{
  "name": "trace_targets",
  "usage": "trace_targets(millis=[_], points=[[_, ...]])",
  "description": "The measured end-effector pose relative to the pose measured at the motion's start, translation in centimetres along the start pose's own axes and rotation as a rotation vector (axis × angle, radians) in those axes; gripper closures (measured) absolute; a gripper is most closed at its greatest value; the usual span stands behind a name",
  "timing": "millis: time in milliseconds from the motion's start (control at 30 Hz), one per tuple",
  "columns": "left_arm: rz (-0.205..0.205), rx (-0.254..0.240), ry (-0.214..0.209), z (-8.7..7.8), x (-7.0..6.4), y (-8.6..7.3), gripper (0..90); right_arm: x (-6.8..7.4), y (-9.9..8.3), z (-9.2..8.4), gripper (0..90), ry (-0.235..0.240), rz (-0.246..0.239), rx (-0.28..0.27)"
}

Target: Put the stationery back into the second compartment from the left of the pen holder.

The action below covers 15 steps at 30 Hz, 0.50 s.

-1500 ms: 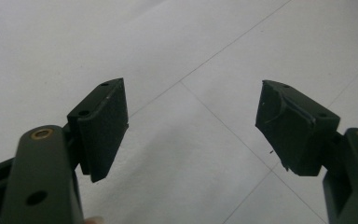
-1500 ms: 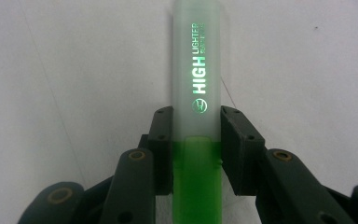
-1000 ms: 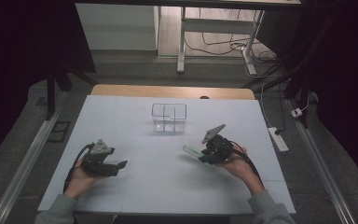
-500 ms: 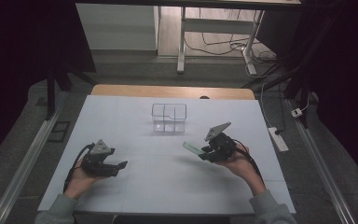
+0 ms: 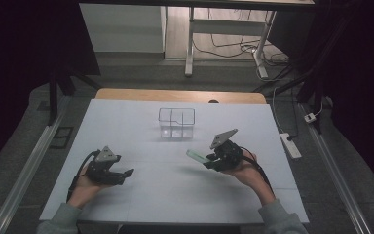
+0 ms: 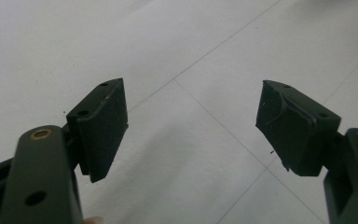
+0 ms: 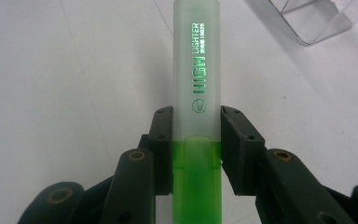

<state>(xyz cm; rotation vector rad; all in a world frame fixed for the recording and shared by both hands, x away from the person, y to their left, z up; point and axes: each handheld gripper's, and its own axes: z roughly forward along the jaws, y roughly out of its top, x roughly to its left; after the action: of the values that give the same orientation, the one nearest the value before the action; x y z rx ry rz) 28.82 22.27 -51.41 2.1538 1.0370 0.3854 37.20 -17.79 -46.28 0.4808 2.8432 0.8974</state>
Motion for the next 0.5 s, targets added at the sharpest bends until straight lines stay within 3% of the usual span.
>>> trace_targets(millis=[500], points=[[0.018, 0.018, -0.013, 0.4, -0.4, 0.1, 24.8, 1.0, 0.8, 1.2, 66.7, 0.034, -0.032, 0.017]])
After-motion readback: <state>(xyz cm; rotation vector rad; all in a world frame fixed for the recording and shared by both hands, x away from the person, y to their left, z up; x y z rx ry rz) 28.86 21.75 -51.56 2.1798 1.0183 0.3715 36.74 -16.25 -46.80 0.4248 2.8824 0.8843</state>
